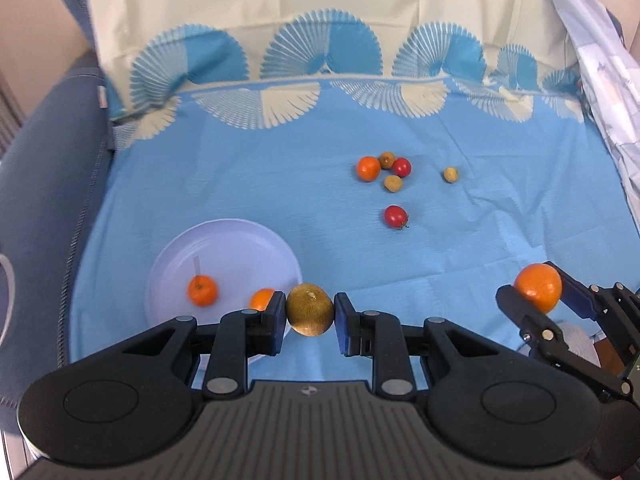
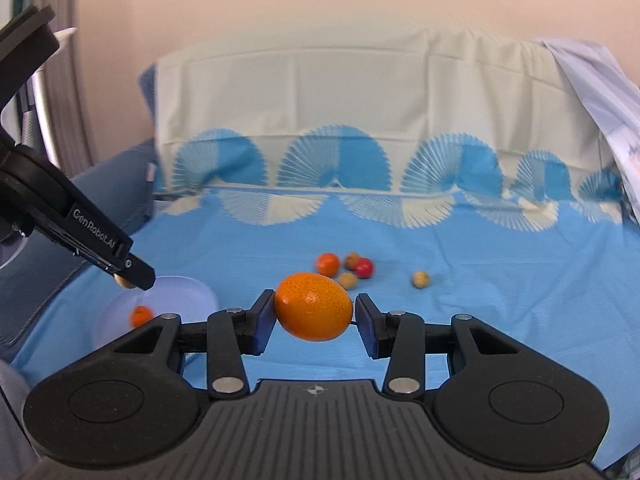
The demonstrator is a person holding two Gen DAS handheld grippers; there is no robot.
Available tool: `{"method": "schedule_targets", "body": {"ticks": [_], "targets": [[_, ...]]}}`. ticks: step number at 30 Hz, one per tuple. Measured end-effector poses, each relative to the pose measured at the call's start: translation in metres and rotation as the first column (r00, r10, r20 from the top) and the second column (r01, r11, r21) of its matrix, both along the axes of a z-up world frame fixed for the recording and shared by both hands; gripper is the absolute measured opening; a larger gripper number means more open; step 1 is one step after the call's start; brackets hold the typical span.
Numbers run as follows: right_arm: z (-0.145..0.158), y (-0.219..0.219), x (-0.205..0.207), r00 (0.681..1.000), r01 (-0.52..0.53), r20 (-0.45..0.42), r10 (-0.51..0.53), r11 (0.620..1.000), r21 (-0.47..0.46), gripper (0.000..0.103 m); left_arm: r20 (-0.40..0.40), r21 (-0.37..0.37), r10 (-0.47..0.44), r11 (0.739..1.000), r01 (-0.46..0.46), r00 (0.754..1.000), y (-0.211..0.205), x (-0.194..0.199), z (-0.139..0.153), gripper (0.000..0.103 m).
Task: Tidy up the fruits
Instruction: 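Carry the tan fruit in left tool to the plate while right tool carries the orange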
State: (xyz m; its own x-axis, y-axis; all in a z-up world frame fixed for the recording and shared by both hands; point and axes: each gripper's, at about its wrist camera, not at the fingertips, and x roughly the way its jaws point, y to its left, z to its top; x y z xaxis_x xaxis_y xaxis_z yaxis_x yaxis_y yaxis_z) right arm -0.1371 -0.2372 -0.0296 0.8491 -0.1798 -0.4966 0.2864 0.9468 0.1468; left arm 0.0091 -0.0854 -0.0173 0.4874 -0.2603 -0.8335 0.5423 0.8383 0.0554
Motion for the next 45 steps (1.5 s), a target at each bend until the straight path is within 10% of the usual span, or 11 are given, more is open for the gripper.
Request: {"method": "schedule_targets", "body": {"ticks": [21,45], "targets": [[0.044,0.103,-0.026,0.974,-0.221,0.021,0.225,0.967,-0.124,0.045,0.02,-0.116,0.194,0.975,-0.191,0.981,0.13,-0.04,0.011,0.028],[0.038,0.105,0.021,0.97,-0.241,-0.055,0.237,0.967,-0.082,0.045,-0.026,-0.118,0.216,0.969,-0.218,0.976,0.133,-0.005,-0.009,0.028]]}}
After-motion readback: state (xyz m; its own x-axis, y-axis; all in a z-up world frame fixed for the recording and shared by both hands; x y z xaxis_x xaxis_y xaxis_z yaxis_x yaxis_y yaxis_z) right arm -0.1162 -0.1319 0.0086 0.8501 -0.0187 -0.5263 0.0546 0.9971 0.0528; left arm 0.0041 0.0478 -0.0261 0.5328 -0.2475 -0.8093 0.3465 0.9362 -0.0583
